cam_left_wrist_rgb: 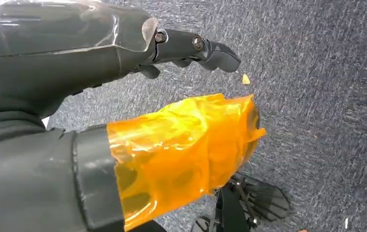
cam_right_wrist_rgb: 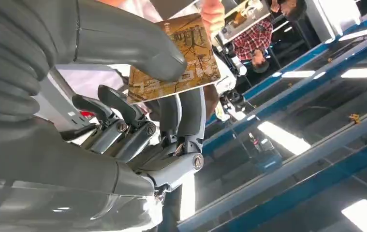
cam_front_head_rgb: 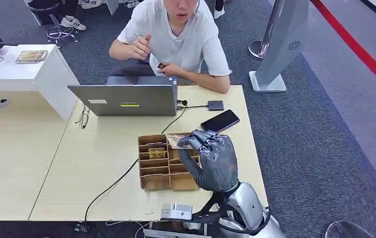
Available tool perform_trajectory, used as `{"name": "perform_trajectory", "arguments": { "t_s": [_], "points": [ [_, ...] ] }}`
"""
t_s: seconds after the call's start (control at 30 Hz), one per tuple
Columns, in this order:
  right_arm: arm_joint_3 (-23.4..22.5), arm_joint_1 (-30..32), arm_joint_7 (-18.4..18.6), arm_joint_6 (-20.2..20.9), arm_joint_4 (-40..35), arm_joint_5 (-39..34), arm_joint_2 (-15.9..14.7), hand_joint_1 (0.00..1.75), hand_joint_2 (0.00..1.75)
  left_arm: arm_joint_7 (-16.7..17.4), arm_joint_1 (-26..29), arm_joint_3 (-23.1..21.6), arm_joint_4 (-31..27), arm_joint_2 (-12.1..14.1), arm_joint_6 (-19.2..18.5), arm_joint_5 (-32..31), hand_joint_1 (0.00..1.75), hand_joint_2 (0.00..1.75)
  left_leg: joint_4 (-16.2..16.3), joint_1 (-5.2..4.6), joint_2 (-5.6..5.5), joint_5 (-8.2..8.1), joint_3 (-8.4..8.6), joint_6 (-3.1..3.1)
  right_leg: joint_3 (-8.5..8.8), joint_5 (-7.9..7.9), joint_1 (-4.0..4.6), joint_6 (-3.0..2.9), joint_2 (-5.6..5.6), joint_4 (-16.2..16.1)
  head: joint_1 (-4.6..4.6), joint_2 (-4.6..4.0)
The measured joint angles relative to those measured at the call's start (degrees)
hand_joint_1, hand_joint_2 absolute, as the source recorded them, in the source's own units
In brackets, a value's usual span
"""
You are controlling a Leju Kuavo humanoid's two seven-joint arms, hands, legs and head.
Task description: Pass the card to the sensor for recognition and then transmit it.
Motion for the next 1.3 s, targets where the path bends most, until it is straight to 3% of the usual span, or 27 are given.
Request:
{"name": "perform_trajectory", "arguments": {
  "t_s": [0.3, 0.8, 1.13, 1.17, 1.2, 1.27, 1.3],
  "points": [
    [0.7, -6.5, 2.3, 0.3, 7.5, 2.2, 3.0, 1.75, 1.75, 0.0, -0.8, -0.1, 0.7, 0.3, 0.0, -2.0, 0.00, 0.00, 0.0, 0.00, -0.01, 0.05, -0.01, -0.02, 0.00, 0.00, 0.00, 0.00, 0.00, 0.0, 0.00, 0.00],
    [-0.9, -19.3, 6.9, 0.4, 24.1, 5.4, 8.8, 1.75, 1.75, 3.2, -3.5, -3.4, 1.9, 0.5, 0.3, -5.8, 0.00, 0.00, 0.0, 0.00, -0.01, 0.13, 0.00, -0.05, -0.01, 0.05, 0.00, -0.04, 0.00, 0.0, 0.02, 0.00],
    [-1.7, -21.8, 7.7, 1.2, 29.5, 5.8, 10.7, 1.75, 1.75, 3.8, -4.0, -4.8, 2.3, 0.7, 0.3, -5.9, 0.00, 0.00, 0.0, 0.00, -0.02, 0.12, -0.01, -0.06, -0.03, 0.05, 0.00, -0.05, -0.01, 0.0, 0.02, 0.00],
    [-1.8, -21.8, 7.7, 1.2, 29.8, 5.8, 10.8, 0.17, 1.75, 3.8, -4.0, -4.8, 2.3, 0.7, 0.4, -5.9, 0.00, 0.00, 0.0, 0.00, -0.02, 0.12, -0.01, -0.06, -0.03, 0.05, 0.00, -0.05, -0.01, 0.0, 0.02, 0.00],
    [-1.8, -21.8, 7.6, 1.2, 29.9, 5.9, 10.8, 0.00, 1.75, 3.8, -4.0, -4.8, 2.3, 0.7, 0.4, -5.9, 0.00, 0.00, 0.0, 0.00, -0.01, 0.12, -0.01, -0.06, -0.03, 0.05, 0.00, -0.05, 0.00, 0.0, 0.02, 0.00],
    [-1.8, -21.8, 7.8, 1.2, 30.3, 6.3, 10.9, 0.00, 1.75, 3.9, -4.0, -4.9, 2.3, 0.7, 0.3, -5.9, 0.00, 0.00, 0.0, 0.00, -0.01, 0.12, -0.01, -0.06, -0.03, 0.05, 0.00, -0.05, -0.01, 0.0, 0.02, 0.00],
    [-1.8, -21.8, 7.9, 1.3, 30.4, 6.3, 10.9, 0.00, 0.00, 3.9, -4.0, -4.9, 2.3, 0.7, 0.3, -5.9, 0.00, 0.00, 0.0, 0.00, -0.02, 0.12, -0.01, -0.06, -0.03, 0.05, 0.00, -0.04, -0.01, 0.0, 0.02, 0.00]
  ]
}}
